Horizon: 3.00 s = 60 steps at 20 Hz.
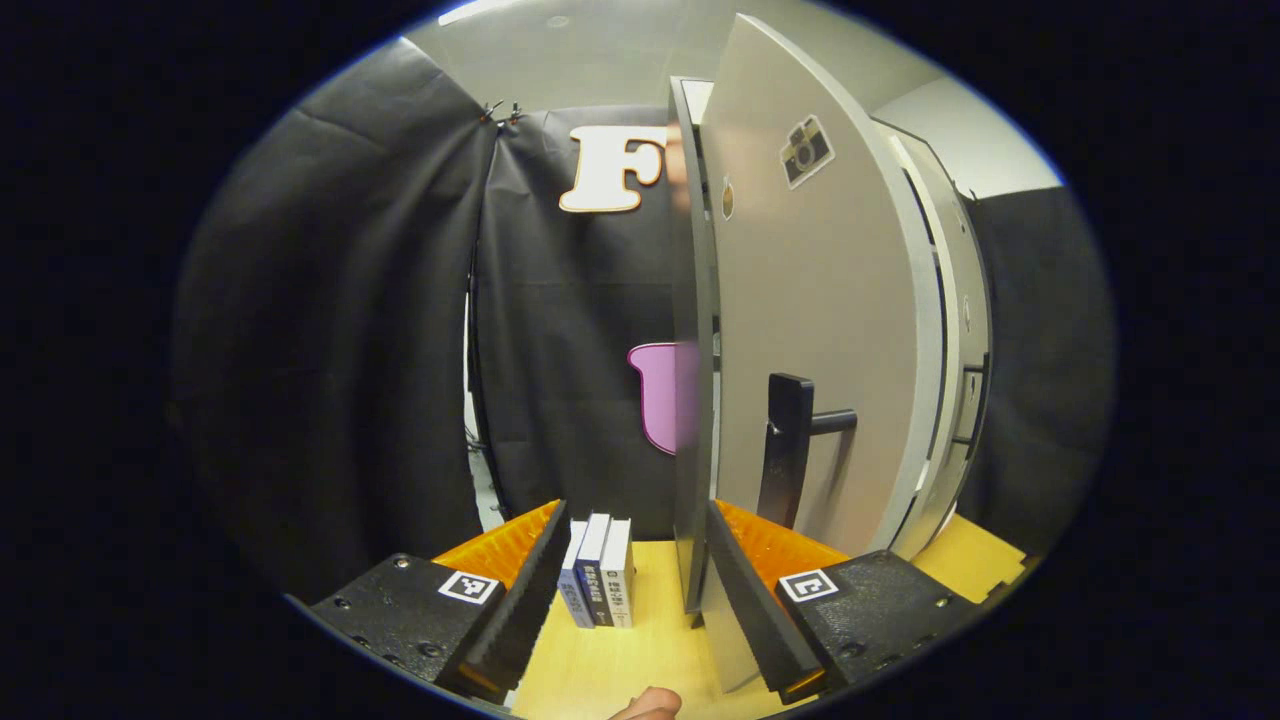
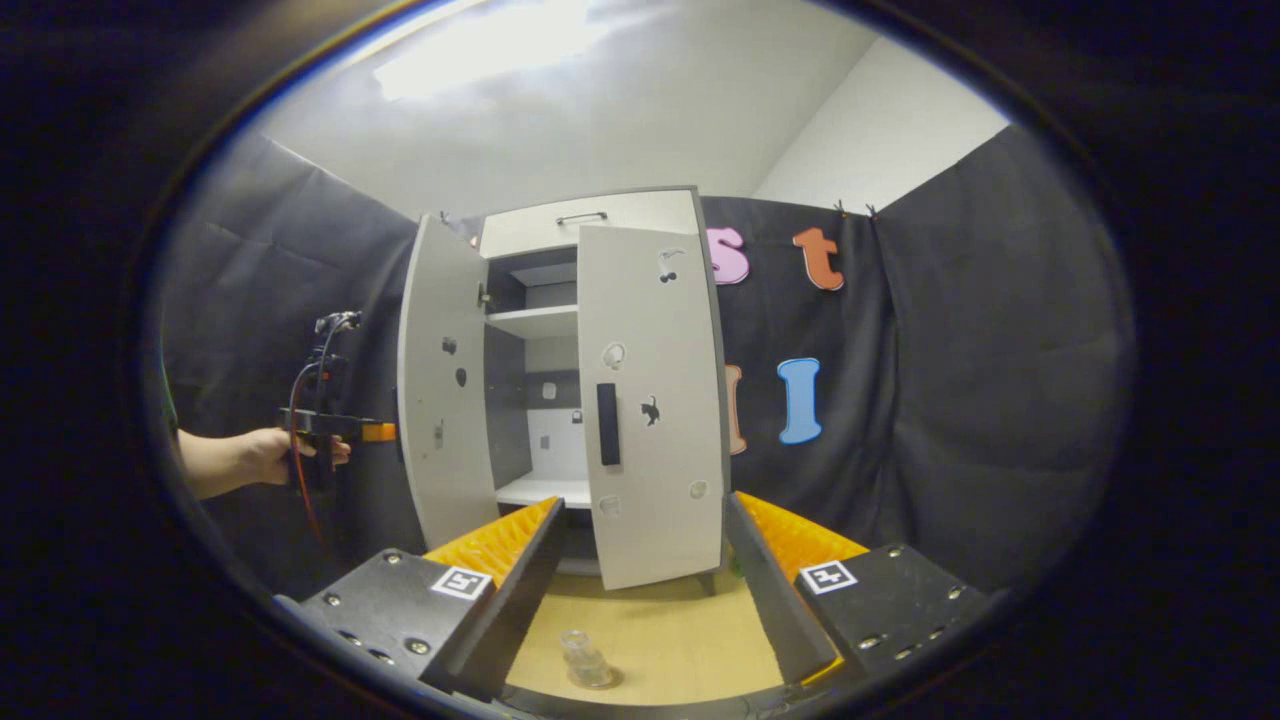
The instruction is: Grasp the bottle in the cabinet with the left hand and place it on the coaster, then close the right door with the right hand and the left door with the left hand.
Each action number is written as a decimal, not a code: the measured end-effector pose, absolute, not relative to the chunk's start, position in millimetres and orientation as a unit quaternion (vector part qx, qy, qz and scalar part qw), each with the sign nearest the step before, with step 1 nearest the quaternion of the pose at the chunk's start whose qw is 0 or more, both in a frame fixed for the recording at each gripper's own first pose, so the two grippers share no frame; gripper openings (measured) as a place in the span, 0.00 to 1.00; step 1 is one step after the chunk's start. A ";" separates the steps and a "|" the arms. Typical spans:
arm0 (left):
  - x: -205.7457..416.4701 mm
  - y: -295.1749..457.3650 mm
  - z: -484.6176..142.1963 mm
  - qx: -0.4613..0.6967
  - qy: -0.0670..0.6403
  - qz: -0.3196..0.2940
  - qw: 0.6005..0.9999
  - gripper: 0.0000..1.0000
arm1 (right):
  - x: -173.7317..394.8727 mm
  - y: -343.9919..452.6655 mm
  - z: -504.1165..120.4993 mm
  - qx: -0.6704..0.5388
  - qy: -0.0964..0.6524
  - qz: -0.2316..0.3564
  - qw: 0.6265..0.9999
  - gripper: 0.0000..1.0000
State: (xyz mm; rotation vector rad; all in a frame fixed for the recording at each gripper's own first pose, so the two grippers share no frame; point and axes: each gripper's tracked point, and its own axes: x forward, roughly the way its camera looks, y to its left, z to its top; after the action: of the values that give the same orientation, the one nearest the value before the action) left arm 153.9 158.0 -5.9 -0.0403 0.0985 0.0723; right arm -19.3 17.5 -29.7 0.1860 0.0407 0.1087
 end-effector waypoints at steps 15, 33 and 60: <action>155.0 147.0 -8.9 -0.029 0.050 0.032 0.998 0.87 | -10.0 36.2 -30.7 0.066 0.033 0.057 0.996 0.96; 162.1 120.8 -15.0 -0.024 0.036 0.025 0.999 0.90 | 14.4 39.8 -43.0 0.051 0.037 0.059 0.996 0.96; 215.4 50.2 -26.7 -0.027 0.058 0.008 0.998 0.91 | 14.6 2.3 -26.5 0.040 0.033 0.034 0.998 0.96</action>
State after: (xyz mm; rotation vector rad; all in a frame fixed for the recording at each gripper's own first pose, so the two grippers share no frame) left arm 215.4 50.2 -26.7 -0.0546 0.1162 0.0156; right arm 14.6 2.3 -26.5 0.0798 0.0660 0.0682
